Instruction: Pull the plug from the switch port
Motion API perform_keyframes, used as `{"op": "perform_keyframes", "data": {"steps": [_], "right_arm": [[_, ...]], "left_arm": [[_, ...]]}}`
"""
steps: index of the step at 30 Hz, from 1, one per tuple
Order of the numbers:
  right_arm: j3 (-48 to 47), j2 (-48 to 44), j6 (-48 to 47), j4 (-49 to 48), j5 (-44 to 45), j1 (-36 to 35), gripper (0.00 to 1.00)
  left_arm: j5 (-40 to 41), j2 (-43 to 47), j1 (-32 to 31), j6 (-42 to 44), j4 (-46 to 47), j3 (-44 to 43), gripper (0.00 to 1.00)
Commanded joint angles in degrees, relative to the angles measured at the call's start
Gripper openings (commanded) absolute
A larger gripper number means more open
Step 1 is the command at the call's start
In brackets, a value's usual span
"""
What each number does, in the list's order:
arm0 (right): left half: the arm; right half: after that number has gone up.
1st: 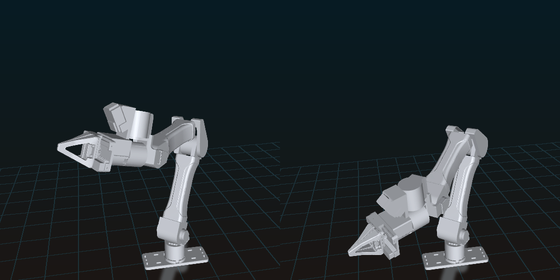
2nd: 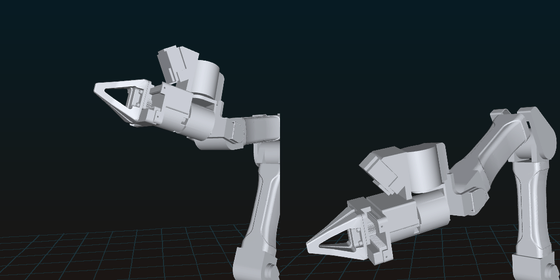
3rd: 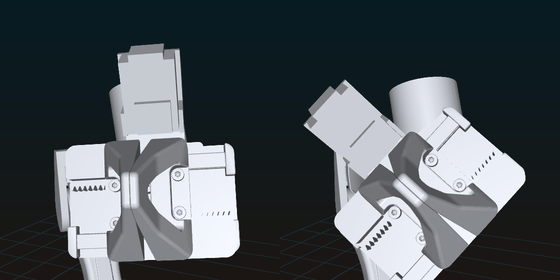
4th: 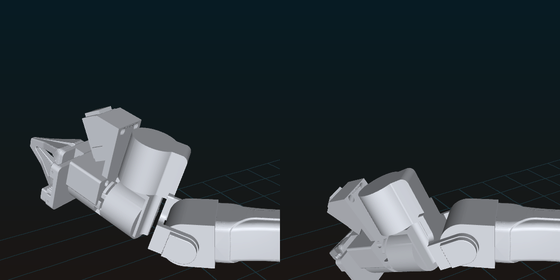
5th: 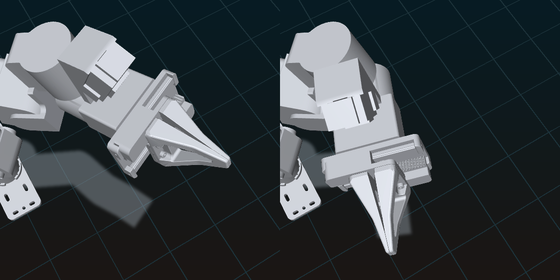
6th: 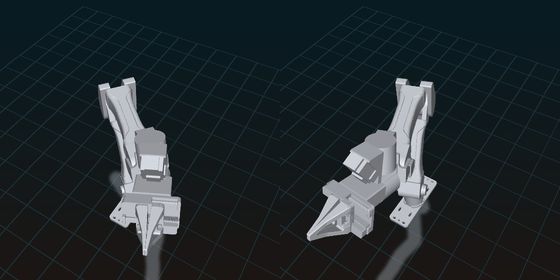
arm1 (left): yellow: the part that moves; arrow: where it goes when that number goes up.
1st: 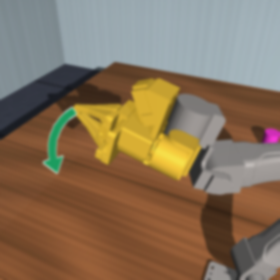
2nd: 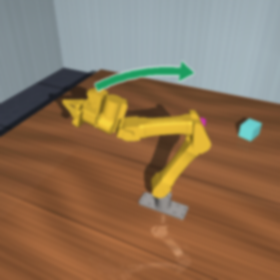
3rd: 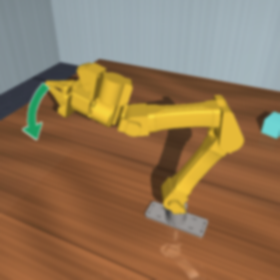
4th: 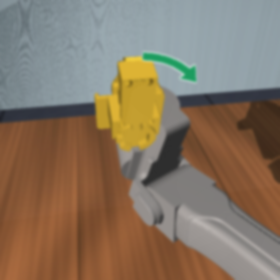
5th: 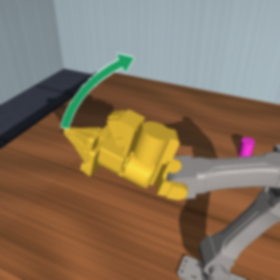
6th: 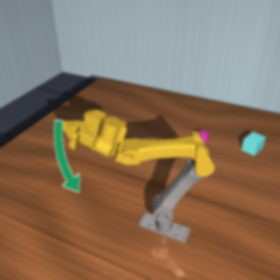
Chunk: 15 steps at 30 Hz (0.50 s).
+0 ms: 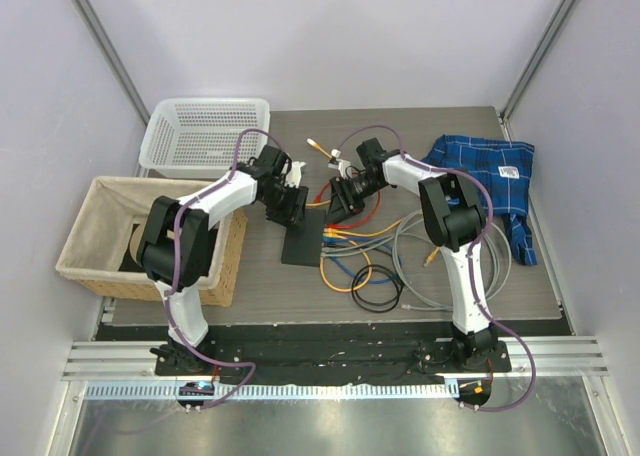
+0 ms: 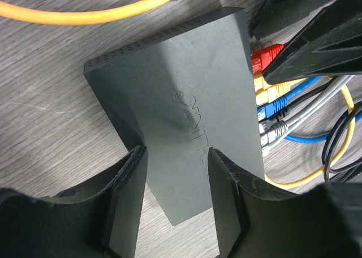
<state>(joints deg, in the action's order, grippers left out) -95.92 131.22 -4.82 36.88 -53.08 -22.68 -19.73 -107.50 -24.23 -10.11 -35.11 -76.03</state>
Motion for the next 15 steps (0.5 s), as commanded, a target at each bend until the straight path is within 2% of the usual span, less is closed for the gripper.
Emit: {"op": "perform_keyframes", "data": {"steps": [1,7,12,15], "right_arm": [[-2.0,1.4,-1.9,1.5,-1.4,-0.5,0.47],[-2.5,2.5,-1.6,1.1,1.0,-0.9,0.38],[-2.6,2.6,-1.5,0.9,2.1,-1.3,0.38],[-3.0,3.0,-1.5,0.9,3.3,-1.7,0.31]], "left_arm": [[-0.7,-1.8,0.5,1.0,-1.5,-0.5,0.52],[-1.1,-2.7,0.5,1.1,-1.4,-0.4,0.52],[-1.1,-3.1,0.5,1.1,-0.9,0.2,0.52],[-1.2,-3.5,0.5,1.0,-0.7,0.1,0.52]]}}
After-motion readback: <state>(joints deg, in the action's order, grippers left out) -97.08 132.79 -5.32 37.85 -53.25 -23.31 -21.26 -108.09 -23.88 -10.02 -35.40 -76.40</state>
